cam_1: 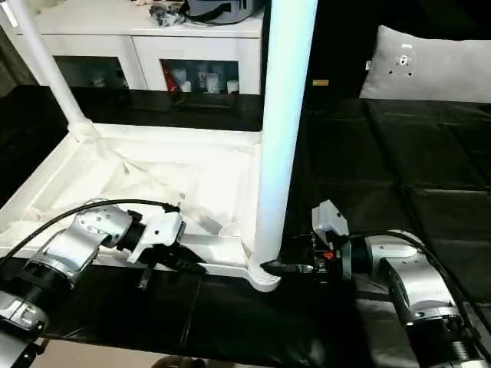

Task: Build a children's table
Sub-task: Rotate leg to tighten

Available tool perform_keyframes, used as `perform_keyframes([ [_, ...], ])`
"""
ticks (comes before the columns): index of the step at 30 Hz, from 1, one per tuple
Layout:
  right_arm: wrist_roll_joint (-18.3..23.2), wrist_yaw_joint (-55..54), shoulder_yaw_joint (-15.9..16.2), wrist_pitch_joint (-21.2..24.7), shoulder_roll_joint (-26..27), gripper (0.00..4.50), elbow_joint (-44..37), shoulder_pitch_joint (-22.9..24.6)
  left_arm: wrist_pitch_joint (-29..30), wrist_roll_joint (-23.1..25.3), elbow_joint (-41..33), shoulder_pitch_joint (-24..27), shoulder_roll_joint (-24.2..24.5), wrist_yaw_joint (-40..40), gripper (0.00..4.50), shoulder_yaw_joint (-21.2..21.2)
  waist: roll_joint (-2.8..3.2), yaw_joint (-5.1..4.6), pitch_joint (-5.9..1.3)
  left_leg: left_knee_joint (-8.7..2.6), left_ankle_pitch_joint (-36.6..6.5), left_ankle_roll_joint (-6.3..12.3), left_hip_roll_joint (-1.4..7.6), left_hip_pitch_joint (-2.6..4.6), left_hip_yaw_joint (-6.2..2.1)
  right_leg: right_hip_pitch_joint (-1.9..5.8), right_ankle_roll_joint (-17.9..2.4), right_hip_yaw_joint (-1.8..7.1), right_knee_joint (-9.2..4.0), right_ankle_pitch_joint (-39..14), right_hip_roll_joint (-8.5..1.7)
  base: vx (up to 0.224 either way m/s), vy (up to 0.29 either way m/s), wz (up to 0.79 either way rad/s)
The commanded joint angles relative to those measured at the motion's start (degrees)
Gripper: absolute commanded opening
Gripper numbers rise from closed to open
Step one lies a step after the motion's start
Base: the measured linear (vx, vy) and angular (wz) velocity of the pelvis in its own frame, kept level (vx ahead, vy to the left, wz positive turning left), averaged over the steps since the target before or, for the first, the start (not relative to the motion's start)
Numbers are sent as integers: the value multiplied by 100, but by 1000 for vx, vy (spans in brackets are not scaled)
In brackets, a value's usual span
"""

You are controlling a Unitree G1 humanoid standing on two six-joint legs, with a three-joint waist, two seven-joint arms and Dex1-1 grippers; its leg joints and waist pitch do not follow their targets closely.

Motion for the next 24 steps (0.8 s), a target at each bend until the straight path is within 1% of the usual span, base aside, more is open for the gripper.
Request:
perform_keyframes([
  [1,178,5,57,147,80,192,-194,37,38,20,-95,66,-84,-358,0,-293,-98,-29,-339,-332,-791,544,371,130,-115,156,-1416,226,-419,-56,-500,0,0,0],
  [2,240,-173,30,278,167,192,-320,107,224,-3,-115,65,-148,-190,0,-226,-91,-30,-339,-332,-796,537,370,131,-114,156,-1421,228,-420,-61,-501,0,0,0],
  [3,238,-473,14,451,280,192,-436,163,535,14,-125,43,-238,92,0,-146,-99,-21,-330,-339,-799,525,372,130,-117,158,-1405,232,-423,-103,-502,0,0,0],
  [4,191,-758,10,600,372,192,-500,188,773,30,-125,20,-315,317,0,-85,-98,-35,-314,-361,-841,492,373,138,-122,142,-1403,228,-433,-219,-495,0,0,0],
  [5,106,-942,6,618,430,192,-474,166,827,23,-110,0,-365,407,0,-52,-101,-47,-298,-373,-933,455,368,134,-122,143,-1384,229,-456,-390,-498,0,0,0],
  [6,-49,-1257,-9,618,535,192,-405,120,931,7,-90,-28,-450,554,0,0,-87,-65,-281,-394,-1160,317,368,164,-120,124,-1339,241,-504,-835,-520,0,0,0],
  [7,-193,-1595,-45,652,655,192,-303,45,1078,1,-80,-57,-535,697,0,43,-76,-74,-261,-404,-1295,252,357,169,-125,120,-1305,243,-529,-1101,-524,0,0,0],
  [8,-431,-2291,-133,762,922,192,-103,-110,1412,14,-83,-97,-718,1031,0,117,-92,-110,-238,-437,-1500,102,350,181,-140,123,-1211,253,-567,-1575,-535,0,0,0],
  [9,-515,-2594,-177,823,1039,191,-14,-184,1562,25,-86,-115,-806,1187,0,144,-89,-188,-219,-471,-1644,-60,339,188,-157,113,-1158,252,-573,-1893,-535,0,0,0],
  [10,-591,-2893,-220,894,1154,191,59,-254,1670,41,-76,-136,-888,1321,0,159,-92,-258,-225,-492,-1714,-163,332,173,-189,136,-1067,245,-581,-2064,-544,0,0,0],
  [11,-634,-3075,-247,945,1221,191,101,-299,1735,47,-67,-154,-935,1401,0,163,-76,-284,-235,-500,-1716,-185,326,169,-196,142,-1040,238,-580,-2031,-531,0,0,0],
  [12,-722,-3384,-278,1040,1346,191,135,-357,1845,94,-22,-190,-1051,1645,0,192,-91,-351,-236,-506,-1752,-181,324,160,-197,140,-1016,244,-591,-1892,-520,0,0,0],
  [13,-824,-3905,-369,1277,1546,191,136,-428,2024,137,29,-239,-1232,1973,0,248,-97,-397,-234,-508,-1724,-178,322,169,-186,124,-1058,253,-581,-1685,-500,0,0,0],
  [14,-890,-4259,-433,1446,1682,191,128,-473,2150,167,60,-270,-1356,2197,0,289,-97,-397,-234,-508,-1724,-178,322,169,-186,124,-1058,253,-581,-1685,-500,0,0,0],
  [15,-1012,-4660,-470,1496,1846,191,122,-520,2296,181,122,-312,-1554,2551,0,384,-83,-446,-244,-476,-1689,-146,298,187,-167,104,-1134,264,-583,-1569,-507,0,0,0],
  [16,-1055,-4823,-485,1510,1913,191,117,-538,2368,176,143,-330,-1640,2682,0,430,-90,-463,-239,-470,-1655,-136,287,182,-154,103,-1130,263,-600,-1586,-501,0,0,0],
  [17,-1094,-4950,-489,1500,1967,191,115,-552,2432,170,161,-344,-1716,2796,0,473,-104,-449,-246,-454,-1617,-82,283,182,-158,116,-1080,270,-632,-1662,-522,0,0,0],
  [18,-1208,-5224,-512,1323,2088,191,192,-592,2437,190,201,-368,-1854,3010,0,526,-94,-450,-242,-455,-1531,-44,288,157,-153,120,-1045,275,-631,-1608,-517,0,0,0],
  [19,-1318,-5445,-546,1094,2203,191,285,-626,2428,234,222,-386,-1966,3177,0,565,-90,-453,-252,-454,-1507,-44,292,156,-151,113,-1030,276,-629,-1560,-514,0,0,0],
  [20,-1285,-5424,-564,1014,2243,246,321,-630,2377,262,226,-391,-1984,3193,0,554,-90,-462,-253,-456,-1502,-44,289,155,-151,104,-1013,271,-624,-1505,-505,0,0,0],
  [21,-1218,-5355,-580,981,2266,260,317,-614,2293,296,223,-392,-1973,3202,0,536,-99,-456,-265,-449,-1456,22,282,141,-152,132,-994,273,-620,-1418,-505,0,0,0],
  [23,-1014,-5273,-679,987,2338,266,268,-567,2265,355,187,-391,-1950,3261,0,500,-82,-450,-269,-449,-1373,101,292,134,-150,134,-1019,274,-605,-1178,-496,0,0,0],
  [24,-921,-5205,-718,986,2347,281,231,-532,2244,374,169,-380,-1923,3244,0,475,-93,-442,-280,-445,-1288,150,293,127,-146,147,-1051,269,-588,-987,-497,0,0,0],
])
